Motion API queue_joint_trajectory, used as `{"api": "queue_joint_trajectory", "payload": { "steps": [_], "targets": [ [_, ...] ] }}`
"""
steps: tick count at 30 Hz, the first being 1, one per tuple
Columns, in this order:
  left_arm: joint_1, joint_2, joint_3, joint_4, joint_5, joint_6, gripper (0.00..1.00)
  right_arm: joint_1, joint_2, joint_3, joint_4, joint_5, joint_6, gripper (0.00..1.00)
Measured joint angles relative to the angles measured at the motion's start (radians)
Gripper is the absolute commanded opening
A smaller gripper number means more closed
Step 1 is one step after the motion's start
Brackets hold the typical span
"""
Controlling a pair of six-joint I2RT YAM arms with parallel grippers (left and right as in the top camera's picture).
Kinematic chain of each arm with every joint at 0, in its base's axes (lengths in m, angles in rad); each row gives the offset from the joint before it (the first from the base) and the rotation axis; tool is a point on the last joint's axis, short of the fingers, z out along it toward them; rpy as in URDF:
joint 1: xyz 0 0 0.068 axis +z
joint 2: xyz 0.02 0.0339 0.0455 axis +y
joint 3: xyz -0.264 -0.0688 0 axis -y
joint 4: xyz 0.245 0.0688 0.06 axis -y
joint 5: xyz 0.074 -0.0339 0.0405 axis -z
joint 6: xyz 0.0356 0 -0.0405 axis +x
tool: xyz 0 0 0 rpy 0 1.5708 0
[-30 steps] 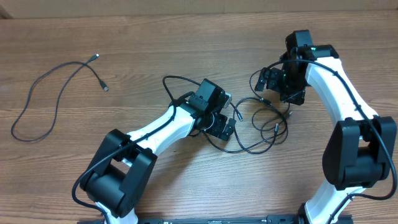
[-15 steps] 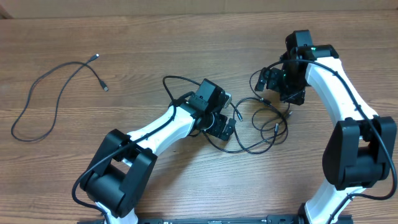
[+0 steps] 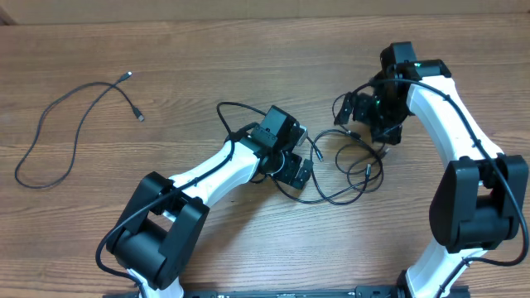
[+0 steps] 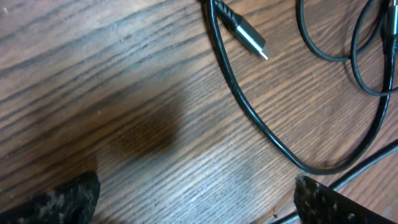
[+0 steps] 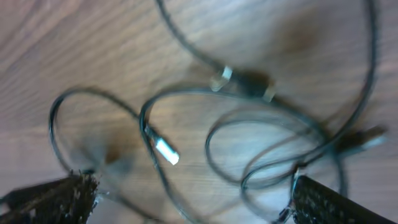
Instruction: Untangle cables
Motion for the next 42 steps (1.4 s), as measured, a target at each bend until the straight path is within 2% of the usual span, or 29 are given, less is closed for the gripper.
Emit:
{"api": "queue_joint_trajectory", "payload": {
  "steps": [1, 2, 4, 6, 7, 10, 11, 12, 13, 14, 15, 16, 19, 21, 22, 25, 26, 27, 33, 38, 39, 41, 42],
  "targets": [
    [0.001, 0.0, 0.0, -0.015, 0.01, 0.0, 1.0, 0.0, 0.0, 0.0, -0.01, -0.016, 0.0, 1.0],
    [0.003, 0.0, 0.0, -0.028, 0.022, 0.0, 0.99, 0.0, 0.0, 0.0, -0.009, -0.028, -0.001, 0.93],
    [0.015, 0.0, 0.01, -0.072, 0.048, -0.005, 1.0, 0.0, 0.0, 0.0, -0.013, -0.048, -0.011, 0.61],
    [0.035, 0.0, 0.026, -0.111, 0.063, -0.019, 1.0, 0.0, 0.0, 0.0, -0.029, -0.061, -0.004, 0.48],
    [0.048, 0.0, 0.036, -0.133, 0.07, -0.026, 0.99, 0.0, 0.0, 0.0, -0.039, -0.064, -0.009, 0.42],
    [0.095, 0.0, 0.068, -0.187, 0.104, -0.042, 1.0, 0.0, 0.0, 0.0, -0.082, -0.064, -0.003, 0.41],
    [0.109, 0.0, 0.073, -0.202, 0.118, -0.046, 0.91, 0.0, 0.0, 0.0, -0.097, -0.057, -0.002, 0.41],
    [0.121, 0.0, 0.077, -0.219, 0.134, -0.048, 0.76, 0.0, 0.0, 0.0, -0.108, -0.048, -0.003, 0.4],
    [0.134, 0.0, 0.077, -0.239, 0.142, -0.05, 0.66, 0.0, 0.0, 0.0, -0.116, -0.037, -0.003, 0.36],
    [0.142, 0.0, 0.077, -0.253, 0.143, -0.045, 0.53, 0.0, 0.0, 0.0, -0.127, -0.026, -0.004, 0.35],
    [0.145, 0.0, 0.077, -0.265, 0.141, -0.041, 0.45, 0.0, 0.0, 0.0, -0.142, -0.014, -0.004, 0.36],
    [0.145, 0.0, 0.077, -0.275, 0.129, -0.043, 0.45, 0.0, 0.0, 0.0, -0.154, -0.006, -0.001, 0.4],
    [0.143, 0.0, 0.077, -0.303, 0.084, -0.05, 0.47, 0.0, 0.0, 0.0, -0.203, 0.012, 0.0, 0.5],
    [0.143, 0.0, 0.076, -0.317, 0.061, -0.057, 0.49, 0.0, 0.0, 0.0, -0.219, 0.019, -0.003, 0.61],
    [0.143, 0.0, 0.074, -0.319, 0.052, -0.06, 0.5, 0.0, 0.0, -0.003, -0.221, 0.02, 0.001, 0.63],
    [0.143, 0.0, 0.071, -0.32, 0.036, -0.072, 0.53, 0.0, 0.0, -0.036, -0.219, 0.024, -0.002, 0.63],
    [0.143, 0.0, 0.07, -0.319, 0.033, -0.076, 0.57, 0.0, 0.0, -0.056, -0.219, 0.026, -0.001, 0.63],
    [0.143, 0.0, 0.07, -0.319, 0.029, -0.079, 0.57, 0.0, 0.0, -0.077, -0.218, 0.027, -0.002, 0.59],
    [0.143, 0.0, 0.068, -0.316, 0.021, -0.133, 0.61, 0.0, 0.0, -0.207, -0.166, 0.031, -0.002, 0.6],
    [0.143, 0.0, 0.066, -0.314, 0.018, -0.154, 0.64, 0.0, 0.0, -0.28, -0.105, 0.102, 0.071, 0.6],
    [0.143, 0.0, 0.066, -0.314, 0.018, -0.156, 0.65, 0.0, 0.0, -0.291, -0.093, 0.121, 0.092, 0.54],
    [0.142, 0.0, 0.066, -0.311, 0.013, -0.158, 0.66, 0.0, 0.0, -0.301, -0.067, 0.145, 0.116, 0.31],
    [0.14, 0.0, 0.066, -0.311, 0.008, -0.158, 0.66, 0.0, 0.0, -0.303, -0.053, 0.151, 0.135, 0.07]
  ]
}}
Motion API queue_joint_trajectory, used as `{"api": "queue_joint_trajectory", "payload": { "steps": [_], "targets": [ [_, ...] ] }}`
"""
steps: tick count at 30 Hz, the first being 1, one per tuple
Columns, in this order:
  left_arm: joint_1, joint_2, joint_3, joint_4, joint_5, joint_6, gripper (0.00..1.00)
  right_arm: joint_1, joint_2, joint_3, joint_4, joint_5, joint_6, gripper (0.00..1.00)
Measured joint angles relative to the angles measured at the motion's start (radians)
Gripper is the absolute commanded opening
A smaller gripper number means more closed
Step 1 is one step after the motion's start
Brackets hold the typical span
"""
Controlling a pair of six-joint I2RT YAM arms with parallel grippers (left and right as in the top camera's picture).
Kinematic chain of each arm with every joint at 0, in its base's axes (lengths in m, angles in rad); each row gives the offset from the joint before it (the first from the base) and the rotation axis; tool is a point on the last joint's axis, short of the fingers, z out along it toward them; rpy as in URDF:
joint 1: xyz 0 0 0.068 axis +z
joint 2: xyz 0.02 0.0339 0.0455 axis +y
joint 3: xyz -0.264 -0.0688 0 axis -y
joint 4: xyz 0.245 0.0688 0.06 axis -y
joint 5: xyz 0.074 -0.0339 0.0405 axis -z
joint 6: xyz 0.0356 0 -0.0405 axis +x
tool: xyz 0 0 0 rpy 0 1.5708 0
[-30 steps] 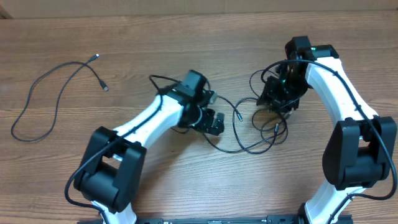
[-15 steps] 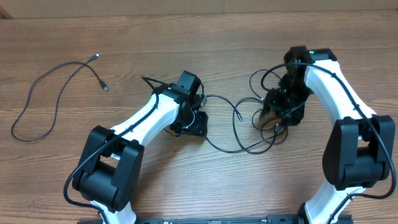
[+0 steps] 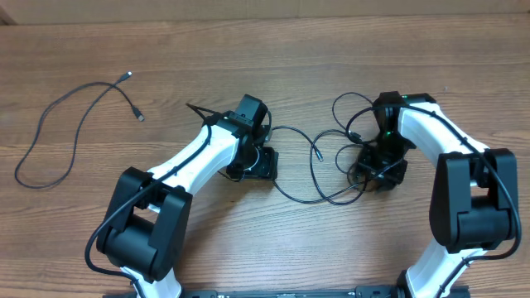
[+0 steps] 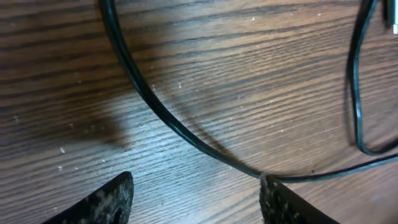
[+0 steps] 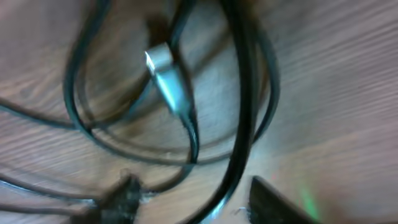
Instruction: Untangle cables
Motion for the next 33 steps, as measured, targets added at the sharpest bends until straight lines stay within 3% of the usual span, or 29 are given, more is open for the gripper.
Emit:
{"api": "queue_joint_trajectory", "payload": {
  "steps": [5, 9, 11, 16, 20, 28, 33],
  "targets": [
    [-0.008, 0.0, 0.0, 0.0, -0.058, 0.0, 0.69, 0.0, 0.0, -0.003, 0.1, 0.023, 0.09, 0.04],
    [-0.009, 0.0, 0.0, -0.004, -0.142, -0.023, 0.88, 0.003, 0.0, -0.003, 0.129, -0.025, 0.129, 0.04],
    [-0.009, 0.0, 0.0, -0.016, -0.183, -0.039, 0.92, 0.005, 0.0, -0.003, 0.133, -0.097, 0.086, 0.04],
    [0.0, 0.0, -0.002, -0.071, -0.262, -0.056, 0.96, 0.005, 0.0, 0.022, 0.064, -0.395, -0.137, 0.04],
    [0.029, 0.0, -0.002, -0.094, -0.285, -0.055, 0.96, 0.005, -0.011, 0.143, 0.011, -0.545, -0.244, 0.04],
    [0.103, 0.0, -0.002, -0.106, -0.296, -0.053, 1.0, 0.005, -0.113, 0.423, -0.107, -0.555, -0.297, 0.04],
    [0.114, 0.0, -0.002, -0.105, -0.281, -0.045, 1.0, 0.005, -0.196, 0.588, -0.148, -0.411, -0.243, 0.04]
  ]
}}
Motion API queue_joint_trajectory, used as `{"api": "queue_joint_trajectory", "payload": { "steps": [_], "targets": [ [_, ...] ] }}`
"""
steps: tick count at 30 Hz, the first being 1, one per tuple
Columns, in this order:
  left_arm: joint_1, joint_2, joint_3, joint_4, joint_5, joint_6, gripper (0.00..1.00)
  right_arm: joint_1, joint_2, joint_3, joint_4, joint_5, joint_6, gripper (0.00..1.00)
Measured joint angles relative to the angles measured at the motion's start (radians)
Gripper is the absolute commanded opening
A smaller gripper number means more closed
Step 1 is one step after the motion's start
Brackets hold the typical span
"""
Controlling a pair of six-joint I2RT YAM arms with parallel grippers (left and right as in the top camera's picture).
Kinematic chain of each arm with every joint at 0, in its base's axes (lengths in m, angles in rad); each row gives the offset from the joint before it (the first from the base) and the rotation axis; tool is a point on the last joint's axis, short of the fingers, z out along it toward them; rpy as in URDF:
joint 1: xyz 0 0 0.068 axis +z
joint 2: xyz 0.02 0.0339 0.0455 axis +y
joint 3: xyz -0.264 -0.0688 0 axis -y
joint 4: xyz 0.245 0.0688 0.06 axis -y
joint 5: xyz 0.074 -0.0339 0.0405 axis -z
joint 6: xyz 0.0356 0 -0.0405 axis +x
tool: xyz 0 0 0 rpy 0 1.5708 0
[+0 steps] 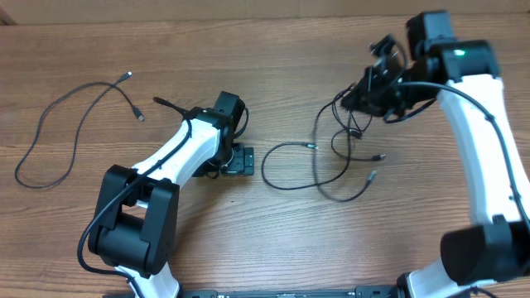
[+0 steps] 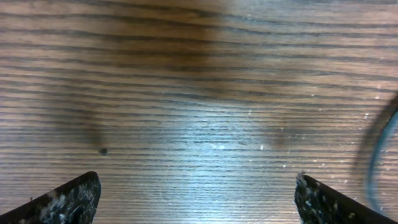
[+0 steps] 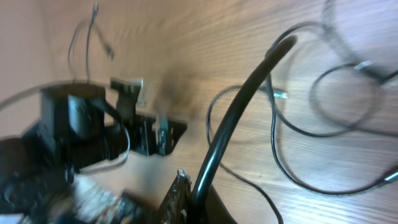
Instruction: Untangle cables
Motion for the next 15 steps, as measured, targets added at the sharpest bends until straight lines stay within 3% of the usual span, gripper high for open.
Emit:
{"api": "queue_joint_trajectory", "payload": {
  "steps": [10, 15],
  "targets": [
    [0.0, 0.0, 0.0, 0.024, 0.026, 0.0, 1.0, 0.0, -0.075, 0.147, 0.025, 0.254, 0.068, 0.04],
    [0.0, 0.0, 0.0, 0.037, 0.082, 0.016, 1.0, -0.005, -0.075, 0.148, 0.11, 0.171, 0.069, 0.04]
  ]
}}
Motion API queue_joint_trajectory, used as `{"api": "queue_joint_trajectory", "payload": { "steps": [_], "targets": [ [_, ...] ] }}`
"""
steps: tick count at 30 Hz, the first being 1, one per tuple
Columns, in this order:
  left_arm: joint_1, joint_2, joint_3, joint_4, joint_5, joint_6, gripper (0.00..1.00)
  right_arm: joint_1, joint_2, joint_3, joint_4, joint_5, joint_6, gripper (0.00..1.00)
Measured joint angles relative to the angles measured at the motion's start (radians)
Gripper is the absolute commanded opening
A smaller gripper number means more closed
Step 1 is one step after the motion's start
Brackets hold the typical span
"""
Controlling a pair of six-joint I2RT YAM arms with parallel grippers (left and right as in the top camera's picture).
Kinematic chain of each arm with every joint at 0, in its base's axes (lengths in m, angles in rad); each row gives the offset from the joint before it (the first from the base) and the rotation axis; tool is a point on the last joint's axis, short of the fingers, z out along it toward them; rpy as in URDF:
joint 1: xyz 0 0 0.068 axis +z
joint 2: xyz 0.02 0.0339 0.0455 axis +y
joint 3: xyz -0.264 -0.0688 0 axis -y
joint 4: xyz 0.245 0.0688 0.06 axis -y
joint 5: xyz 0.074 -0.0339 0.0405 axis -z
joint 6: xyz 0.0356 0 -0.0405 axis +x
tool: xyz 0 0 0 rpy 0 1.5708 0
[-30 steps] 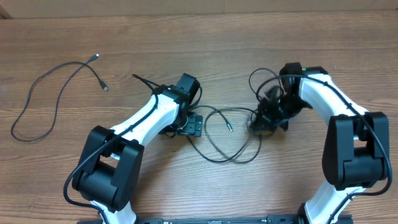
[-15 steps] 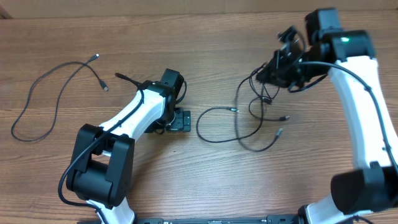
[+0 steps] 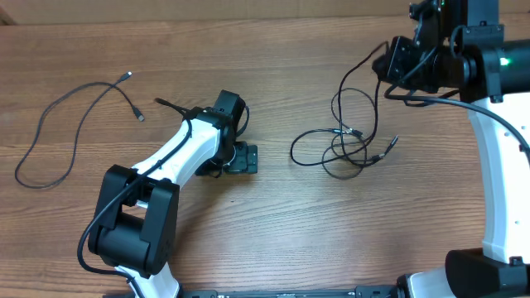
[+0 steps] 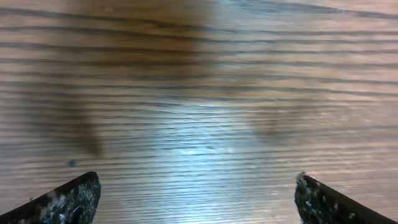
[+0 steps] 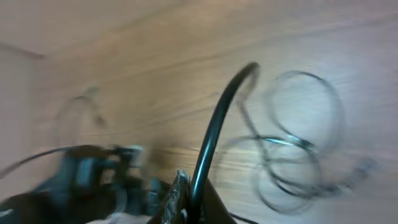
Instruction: Untangle cables
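A tangle of black cables (image 3: 352, 136) hangs and trails right of the table's middle, one strand rising to my right gripper (image 3: 397, 66), which is shut on the cable (image 5: 214, 134) high above the wood. The loops (image 5: 298, 149) show blurred below it. My left gripper (image 3: 246, 157) rests low over bare wood left of the tangle, open, with only its dark fingertips (image 4: 68, 199) showing and nothing between them. A separate black cable (image 3: 70, 124) lies loose at the far left.
The wooden table (image 3: 273, 223) spans the view. My left arm (image 3: 178, 153) stretches from the near left edge toward the middle. My right arm (image 3: 497, 149) runs along the right edge.
My right gripper has risen further and shifted right with the cable, drawing the tangle's loops rightward and closer together. My left gripper stays open in about the same place.
Both grippers were at the tangle in the table's middle, open. Then my left gripper sat further left along a strand and my right gripper low on the tangle. After that my right held a cable lifted while my left stood over bare wood; now the tangle hangs higher, farther right.
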Motion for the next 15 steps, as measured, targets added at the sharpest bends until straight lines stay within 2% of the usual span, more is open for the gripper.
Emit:
{"api": "queue_joint_trajectory", "payload": {
  "steps": [7, 15],
  "targets": [
    [0.0, 0.0, 0.0, 0.01, 0.151, 0.106, 1.0, -0.001, 0.0, 0.003, 0.248, -0.502, -0.088, 0.04],
    [0.0, 0.0, 0.0, 0.003, 0.189, 0.14, 1.0, -0.064, 0.0, 0.006, 0.288, -0.725, -0.117, 0.04]
  ]
}}
